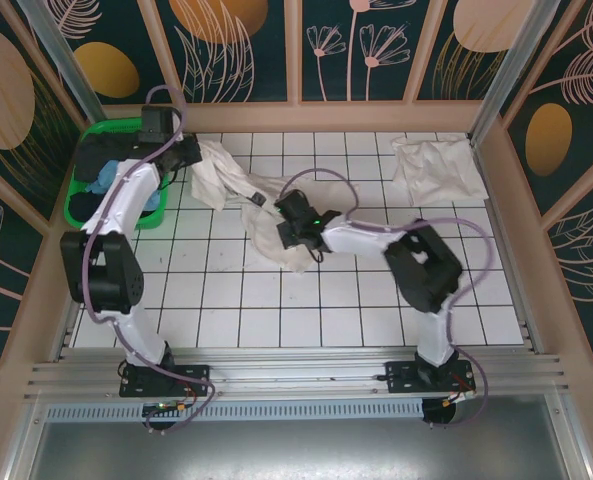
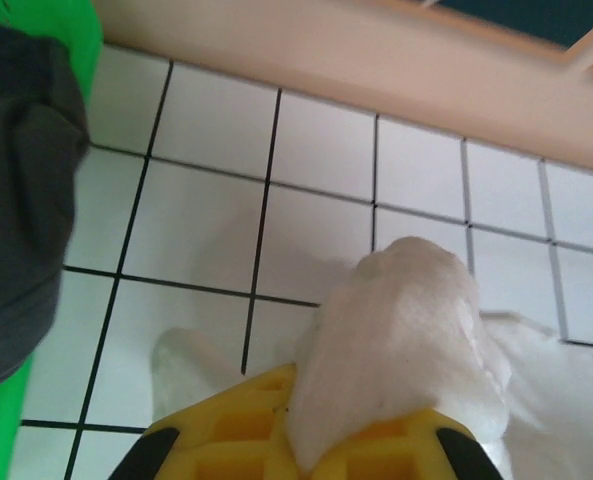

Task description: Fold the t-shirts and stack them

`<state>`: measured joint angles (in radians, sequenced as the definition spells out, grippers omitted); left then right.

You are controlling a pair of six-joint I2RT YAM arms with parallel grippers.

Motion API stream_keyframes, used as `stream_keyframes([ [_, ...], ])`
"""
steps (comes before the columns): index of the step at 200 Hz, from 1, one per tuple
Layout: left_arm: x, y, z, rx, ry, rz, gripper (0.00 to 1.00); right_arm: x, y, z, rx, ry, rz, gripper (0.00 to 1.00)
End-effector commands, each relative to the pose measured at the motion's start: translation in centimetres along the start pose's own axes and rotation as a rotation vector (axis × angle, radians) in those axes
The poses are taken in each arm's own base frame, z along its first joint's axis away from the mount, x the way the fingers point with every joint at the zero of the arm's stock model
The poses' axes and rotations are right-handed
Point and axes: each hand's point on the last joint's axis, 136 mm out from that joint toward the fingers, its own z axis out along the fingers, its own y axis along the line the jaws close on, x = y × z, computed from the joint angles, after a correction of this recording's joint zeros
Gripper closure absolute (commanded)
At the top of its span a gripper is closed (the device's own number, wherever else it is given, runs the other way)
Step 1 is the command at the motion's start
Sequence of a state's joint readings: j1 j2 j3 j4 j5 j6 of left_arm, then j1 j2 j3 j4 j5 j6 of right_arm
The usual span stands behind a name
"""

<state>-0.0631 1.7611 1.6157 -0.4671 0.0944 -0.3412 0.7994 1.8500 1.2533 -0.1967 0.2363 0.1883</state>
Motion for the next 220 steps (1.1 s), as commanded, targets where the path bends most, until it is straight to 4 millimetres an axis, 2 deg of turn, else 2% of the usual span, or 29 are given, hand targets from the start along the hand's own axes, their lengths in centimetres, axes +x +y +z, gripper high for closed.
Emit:
stream_keyframes([
  [1,-6.0,-2.6,-11.0,0.077,-0.235,-0.032,1.00,-5.9,-5.5,-10.9,0.088,-0.236,0.094,1.00],
  [28,-7.8,-2.6,-20.0,0.060,-0.433,-0.046,1.00,-7.6,-11.3,-21.3,0.090,-0.443,0.224,1.00],
  [40,-8.1,-2.5,-22.3,0.057,-0.486,-0.057,1.00,-8.1,-13.2,-24.5,0.094,-0.525,0.257,1.00],
  [48,-8.2,-2.6,-22.9,0.068,-0.500,-0.058,1.00,-8.6,-13.9,-25.8,0.101,-0.566,0.261,1.00],
  [54,-8.2,-2.7,-22.7,0.073,-0.495,-0.059,1.00,-9.0,-15.5,-26.3,0.139,-0.582,0.280,1.00],
  [65,-8.4,-2.7,-21.3,0.068,-0.470,-0.069,1.00,-10.0,-17.1,-26.1,0.166,-0.594,0.311,1.00],
  [83,-9.6,-2.9,-17.2,0.053,-0.403,-0.070,1.00,-12.3,-20.0,-24.3,0.196,-0.579,0.376,1.00],
  [101,-12.8,-3.2,-12.9,0.064,-0.338,-0.090,1.00,-14.8,-23.9,-22.0,0.264,-0.553,0.443,1.00],
  [103,-13.0,-3.2,-11.8,0.068,-0.321,-0.096,1.00,-15.3,-24.3,-21.9,0.267,-0.555,0.448,1.00],
  [115,-15.7,-3.9,-9.3,0.140,-0.277,-0.132,1.00,-17.3,-26.0,-21.6,0.264,-0.550,0.492,1.00],
  [123,-17.7,-4.5,-8.9,0.204,-0.283,-0.164,1.00,-18.5,-26.6,-21.5,0.251,-0.564,0.501,1.00],
  [134,-20.4,-5.8,-9.9,0.350,-0.338,-0.202,1.00,-20.0,-26.9,-22.0,0.227,-0.593,0.514,1.00],
  [152,-21.7,-7.8,-12.4,0.507,-0.364,-0.200,1.00,-21.5,-26.5,-24.2,0.194,-0.644,0.511,1.00],
  [160,-21.4,-8.2,-13.5,0.522,-0.367,-0.185,1.00,-21.5,-26.2,-25.1,0.180,-0.664,0.507,1.00],
  [162,-21.2,-8.1,-13.2,0.521,-0.360,-0.185,1.00,-21.5,-26.2,-25.3,0.177,-0.669,0.506,1.00],
  [164,-21.1,-8.3,-13.9,0.528,-0.369,-0.179,1.00,-21.4,-26.0,-25.6,0.173,-0.676,0.504,1.00],
  [166,-20.7,-8.2,-13.6,0.526,-0.359,-0.180,1.00,-21.3,-25.9,-25.7,0.170,-0.679,0.504,1.00],
  [168,-20.6,-8.4,-14.3,0.534,-0.372,-0.170,1.00,-21.1,-25.9,-25.8,0.166,-0.682,0.503,1.00],
  [174,-19.2,-8.0,-14.3,0.525,-0.360,-0.173,1.00,-20.5,-25.6,-26.1,0.158,-0.687,0.502,1.00],
  [176,-19.0,-8.0,-15.0,0.527,-0.376,-0.167,1.00,-20.2,-25.4,-26.1,0.154,-0.687,0.500,1.00],
  [177,-18.0,-7.5,-13.8,0.512,-0.346,-0.182,1.00,-20.1,-25.4,-26.2,0.152,-0.688,0.501,1.00],
  [186,-16.5,-7.1,-15.4,0.506,-0.391,-0.165,1.00,-18.8,-24.9,-26.1,0.137,-0.681,0.504,1.00],
  [191,-15.6,-6.9,-16.6,0.505,-0.416,-0.156,1.00,-17.9,-24.6,-25.8,0.126,-0.668,0.505,1.00],
  [203,-12.7,-5.8,-17.4,0.477,-0.433,-0.159,1.00,-15.4,-24.1,-24.7,0.113,-0.629,0.513,1.00],
  [220,-6.9,-4.0,-16.1,0.441,-0.373,-0.201,1.00,-11.0,-23.8,-22.3,0.119,-0.552,0.544,1.00],
])
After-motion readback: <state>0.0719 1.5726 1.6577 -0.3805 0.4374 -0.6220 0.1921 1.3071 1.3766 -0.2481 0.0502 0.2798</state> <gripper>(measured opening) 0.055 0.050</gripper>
